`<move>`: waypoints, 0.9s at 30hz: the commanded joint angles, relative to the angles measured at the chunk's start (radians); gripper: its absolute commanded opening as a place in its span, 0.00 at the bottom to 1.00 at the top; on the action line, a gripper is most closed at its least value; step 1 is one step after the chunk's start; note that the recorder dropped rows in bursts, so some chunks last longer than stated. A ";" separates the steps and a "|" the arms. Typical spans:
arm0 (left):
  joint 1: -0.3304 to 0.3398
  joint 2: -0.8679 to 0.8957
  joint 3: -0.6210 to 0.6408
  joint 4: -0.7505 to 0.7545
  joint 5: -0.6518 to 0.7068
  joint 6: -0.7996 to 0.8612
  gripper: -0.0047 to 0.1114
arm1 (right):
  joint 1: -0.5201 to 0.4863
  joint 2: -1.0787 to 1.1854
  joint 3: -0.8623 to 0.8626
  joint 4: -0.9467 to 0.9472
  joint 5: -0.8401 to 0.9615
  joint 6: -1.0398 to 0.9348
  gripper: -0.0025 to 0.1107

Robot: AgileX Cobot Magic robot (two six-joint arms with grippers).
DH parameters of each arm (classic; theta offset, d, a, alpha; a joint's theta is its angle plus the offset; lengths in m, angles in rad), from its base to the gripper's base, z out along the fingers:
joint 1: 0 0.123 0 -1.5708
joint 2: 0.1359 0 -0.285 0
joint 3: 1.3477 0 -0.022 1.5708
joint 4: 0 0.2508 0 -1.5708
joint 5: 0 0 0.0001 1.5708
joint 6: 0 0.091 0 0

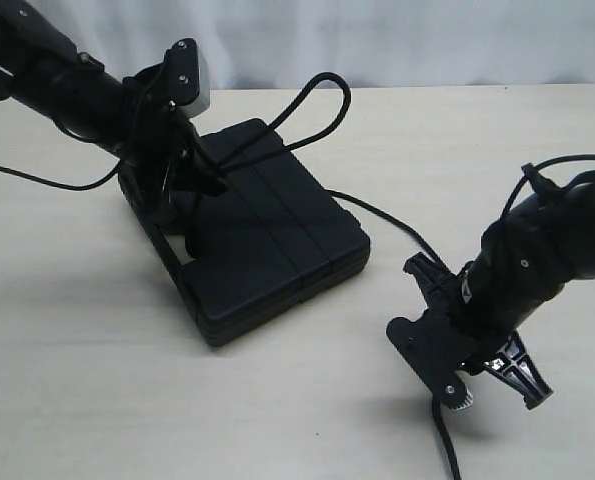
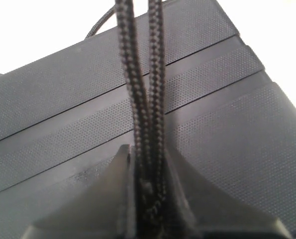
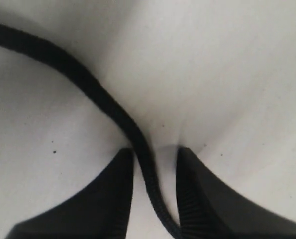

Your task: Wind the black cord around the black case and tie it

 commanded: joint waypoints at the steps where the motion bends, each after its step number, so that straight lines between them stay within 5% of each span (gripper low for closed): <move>1: -0.001 -0.014 -0.001 -0.002 0.008 0.001 0.04 | 0.003 0.011 0.004 0.085 -0.014 0.015 0.06; 7: -0.001 -0.014 -0.001 -0.002 0.008 0.001 0.04 | -0.030 -0.096 -0.013 0.231 -0.012 0.015 0.06; 19: -0.001 -0.014 -0.001 -0.002 0.026 0.063 0.04 | -0.412 -0.135 -0.189 1.016 0.066 -0.100 0.06; 27: -0.001 -0.014 -0.001 -0.002 0.061 0.104 0.04 | -0.428 0.041 -0.317 1.179 0.050 -0.060 0.06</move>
